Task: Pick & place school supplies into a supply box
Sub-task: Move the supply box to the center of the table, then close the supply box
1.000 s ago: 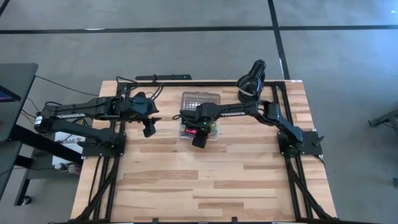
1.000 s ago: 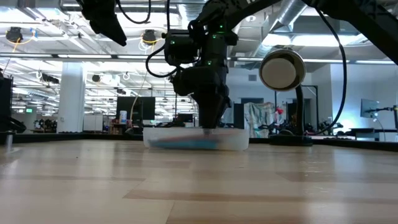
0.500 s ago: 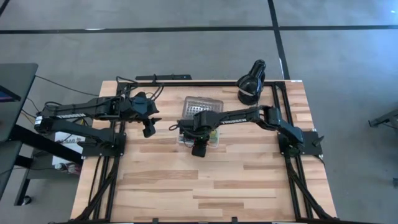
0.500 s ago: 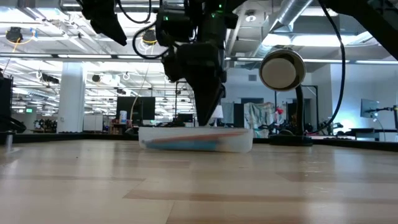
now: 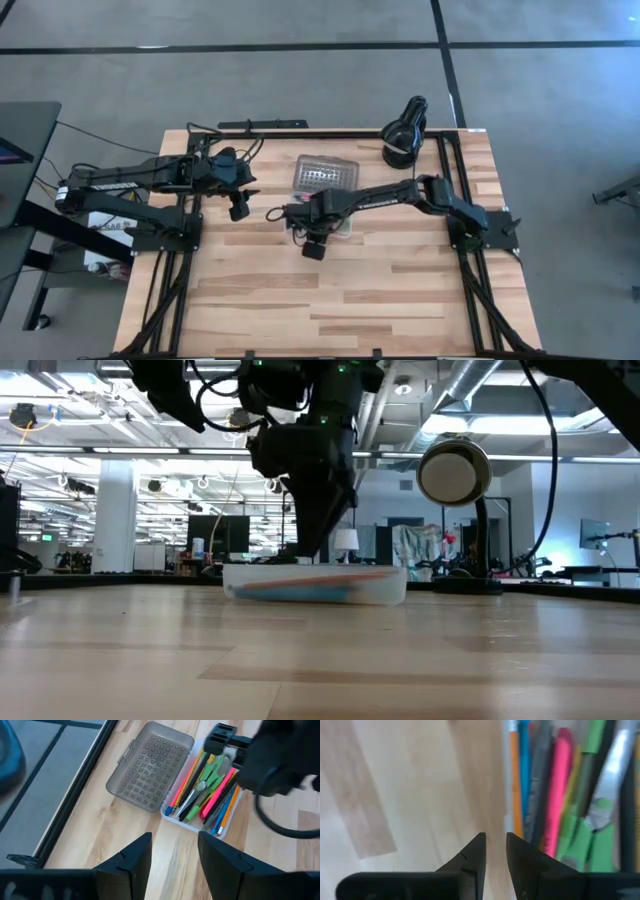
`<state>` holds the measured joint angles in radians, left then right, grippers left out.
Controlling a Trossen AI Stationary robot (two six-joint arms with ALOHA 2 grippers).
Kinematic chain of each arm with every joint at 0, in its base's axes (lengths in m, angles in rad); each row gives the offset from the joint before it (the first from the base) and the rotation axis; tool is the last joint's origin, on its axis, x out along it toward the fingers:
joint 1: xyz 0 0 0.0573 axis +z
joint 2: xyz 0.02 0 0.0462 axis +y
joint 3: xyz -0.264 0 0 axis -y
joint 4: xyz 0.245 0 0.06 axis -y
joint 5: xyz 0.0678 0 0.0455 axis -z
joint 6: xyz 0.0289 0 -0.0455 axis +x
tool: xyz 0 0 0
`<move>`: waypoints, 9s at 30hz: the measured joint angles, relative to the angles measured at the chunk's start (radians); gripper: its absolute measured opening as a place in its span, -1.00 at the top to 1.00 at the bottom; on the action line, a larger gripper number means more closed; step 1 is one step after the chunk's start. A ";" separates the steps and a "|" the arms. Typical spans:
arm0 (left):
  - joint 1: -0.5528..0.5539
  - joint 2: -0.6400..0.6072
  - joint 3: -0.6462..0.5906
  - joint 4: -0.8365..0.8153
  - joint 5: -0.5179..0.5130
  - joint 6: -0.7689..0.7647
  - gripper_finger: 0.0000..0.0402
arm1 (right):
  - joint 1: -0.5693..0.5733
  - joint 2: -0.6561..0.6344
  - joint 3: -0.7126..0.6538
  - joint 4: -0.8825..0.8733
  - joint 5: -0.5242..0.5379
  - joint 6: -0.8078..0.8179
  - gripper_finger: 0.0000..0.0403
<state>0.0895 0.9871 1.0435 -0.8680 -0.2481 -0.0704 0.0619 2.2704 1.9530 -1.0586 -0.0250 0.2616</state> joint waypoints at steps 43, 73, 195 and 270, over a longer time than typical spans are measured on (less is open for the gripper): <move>0.000 0.000 0.000 -0.010 0.002 -0.017 0.23 | -0.088 0.024 0.001 0.075 0.026 -0.086 0.66; -0.024 0.000 0.000 -0.010 -0.001 -0.034 0.23 | -0.056 0.026 -0.073 0.120 0.007 -0.077 0.66; 0.373 0.739 -0.107 0.675 0.582 0.707 0.23 | 0.436 0.082 0.002 -0.006 0.053 1.480 -0.18; 0.136 0.592 -0.108 0.483 0.833 0.611 0.23 | 0.446 0.123 0.005 -0.149 0.150 1.244 -0.18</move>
<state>0.2253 1.5790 0.9356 -0.3849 0.5850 0.5410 0.5079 2.3936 1.9579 -1.2079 0.1253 1.5059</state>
